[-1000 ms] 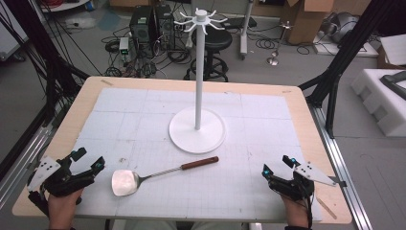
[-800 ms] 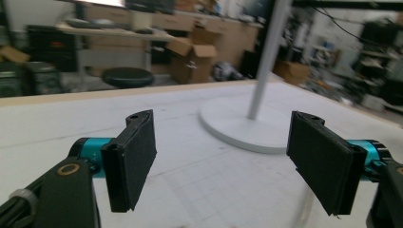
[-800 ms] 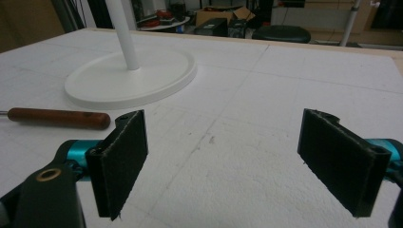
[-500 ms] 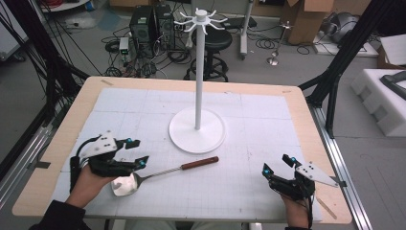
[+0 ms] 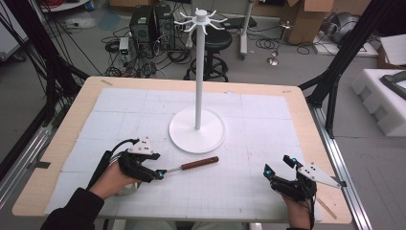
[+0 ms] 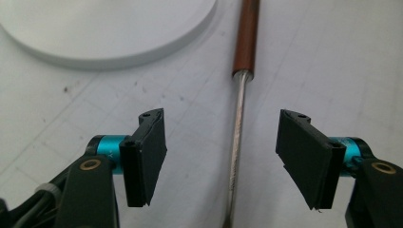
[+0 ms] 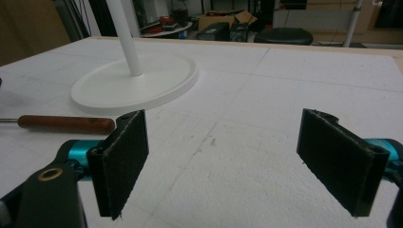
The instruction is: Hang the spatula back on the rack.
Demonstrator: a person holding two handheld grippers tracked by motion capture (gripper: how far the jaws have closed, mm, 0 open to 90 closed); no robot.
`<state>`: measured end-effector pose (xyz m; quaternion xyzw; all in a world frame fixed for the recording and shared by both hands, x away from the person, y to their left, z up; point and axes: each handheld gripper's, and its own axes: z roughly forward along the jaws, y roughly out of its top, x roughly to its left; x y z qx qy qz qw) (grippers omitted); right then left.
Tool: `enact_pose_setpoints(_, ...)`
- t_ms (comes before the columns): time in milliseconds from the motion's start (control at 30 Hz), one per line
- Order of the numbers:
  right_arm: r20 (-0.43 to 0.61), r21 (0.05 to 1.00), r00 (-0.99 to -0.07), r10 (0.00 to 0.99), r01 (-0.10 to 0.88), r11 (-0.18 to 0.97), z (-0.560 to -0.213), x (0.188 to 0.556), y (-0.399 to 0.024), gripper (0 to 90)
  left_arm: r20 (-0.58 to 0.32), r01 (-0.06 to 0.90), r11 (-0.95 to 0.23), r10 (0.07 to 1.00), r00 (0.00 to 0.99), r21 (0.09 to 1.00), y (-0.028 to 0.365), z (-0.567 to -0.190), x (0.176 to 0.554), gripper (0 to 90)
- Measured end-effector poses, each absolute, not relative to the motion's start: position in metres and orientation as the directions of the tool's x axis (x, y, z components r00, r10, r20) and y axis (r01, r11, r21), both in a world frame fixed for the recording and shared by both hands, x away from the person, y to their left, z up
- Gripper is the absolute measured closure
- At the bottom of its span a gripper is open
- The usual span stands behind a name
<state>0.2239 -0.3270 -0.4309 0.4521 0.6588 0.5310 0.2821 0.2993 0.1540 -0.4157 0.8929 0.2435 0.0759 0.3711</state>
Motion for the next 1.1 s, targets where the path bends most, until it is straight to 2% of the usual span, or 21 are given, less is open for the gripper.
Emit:
enact_pose_setpoints(33,0.107,0.955,-0.432,0.896,0.294,0.028,-0.431,0.224,-0.327,16.7,-0.051,0.387,-0.611,0.493,0.869,0.691,0.154,-0.417,0.300,40.8)
enact_pose_setpoints(100,0.105,0.956,-0.432,0.896,0.293,0.029,-0.430,0.224,-0.327,16.7,-0.056,0.387,-0.614,0.487,0.871,0.688,0.151,-0.419,0.300,42.6)
enact_pose_setpoints(300,0.113,0.954,-0.435,0.893,0.299,0.025,-0.431,0.224,-0.326,16.7,-0.075,0.396,-0.634,0.471,0.879,0.664,0.145,-0.423,0.299,38.3)
enact_pose_setpoints(367,0.108,0.956,-0.440,0.891,0.293,0.029,-0.431,0.224,-0.326,16.7,-0.084,0.395,-0.640,0.459,0.884,0.659,0.142,-0.426,0.299,39.4)
enact_pose_setpoints(500,0.121,0.955,-0.439,0.890,0.296,0.017,-0.431,0.224,-0.326,16.7,-0.064,0.371,-0.686,0.428,0.901,0.626,0.139,-0.430,0.297,51.7)
enact_pose_setpoints(600,0.128,0.955,-0.434,0.892,0.297,0.008,-0.431,0.224,-0.326,16.7,-0.048,0.370,-0.687,0.440,0.897,0.625,0.138,-0.430,0.297,59.5)
enact_pose_setpoints(633,0.125,0.955,-0.434,0.892,0.295,0.009,-0.430,0.224,-0.326,16.7,-0.045,0.375,-0.689,0.446,0.894,0.621,0.138,-0.429,0.297,62.8)
enact_pose_setpoints(667,0.130,0.956,-0.438,0.890,0.294,0.005,-0.430,0.224,-0.326,16.7,-0.039,0.372,-0.693,0.446,0.894,0.617,0.138,-0.429,0.297,70.0)
enact_pose_setpoints(700,0.128,0.957,-0.443,0.888,0.289,0.006,-0.430,0.224,-0.326,16.8,-0.043,0.381,-0.690,0.453,0.891,0.616,0.137,-0.428,0.296,72.4)
enact_pose_setpoints(833,0.129,0.959,-0.446,0.886,0.283,0.003,-0.430,0.224,-0.326,16.7,-0.026,0.364,-0.716,0.436,0.900,0.596,0.133,-0.427,0.295,79.5)
enact_pose_setpoints(1000,0.130,0.959,-0.446,0.886,0.282,0.001,-0.429,0.224,-0.325,16.7,-0.036,0.374,-0.723,0.436,0.899,0.582,0.132,-0.426,0.296,80.4)
enact_pose_setpoints(1100,0.130,0.959,-0.445,0.886,0.283,0.002,-0.429,0.224,-0.324,16.7,-0.062,0.389,-0.709,0.440,0.896,0.588,0.134,-0.427,0.299,83.9)
